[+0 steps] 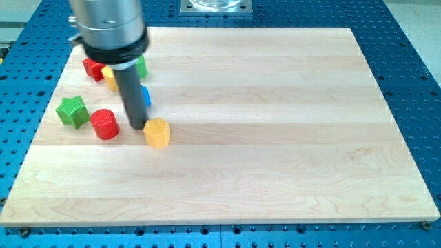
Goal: Push the blue cube into the yellow heart
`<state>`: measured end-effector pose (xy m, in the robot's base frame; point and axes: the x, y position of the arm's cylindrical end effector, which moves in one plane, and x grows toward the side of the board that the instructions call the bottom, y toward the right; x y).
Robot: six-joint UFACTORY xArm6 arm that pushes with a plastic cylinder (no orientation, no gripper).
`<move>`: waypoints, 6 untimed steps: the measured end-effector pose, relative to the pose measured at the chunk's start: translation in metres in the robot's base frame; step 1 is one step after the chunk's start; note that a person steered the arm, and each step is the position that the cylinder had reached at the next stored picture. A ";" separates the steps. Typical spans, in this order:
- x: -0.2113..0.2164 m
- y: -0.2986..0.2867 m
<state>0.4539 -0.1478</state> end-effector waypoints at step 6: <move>-0.102 0.031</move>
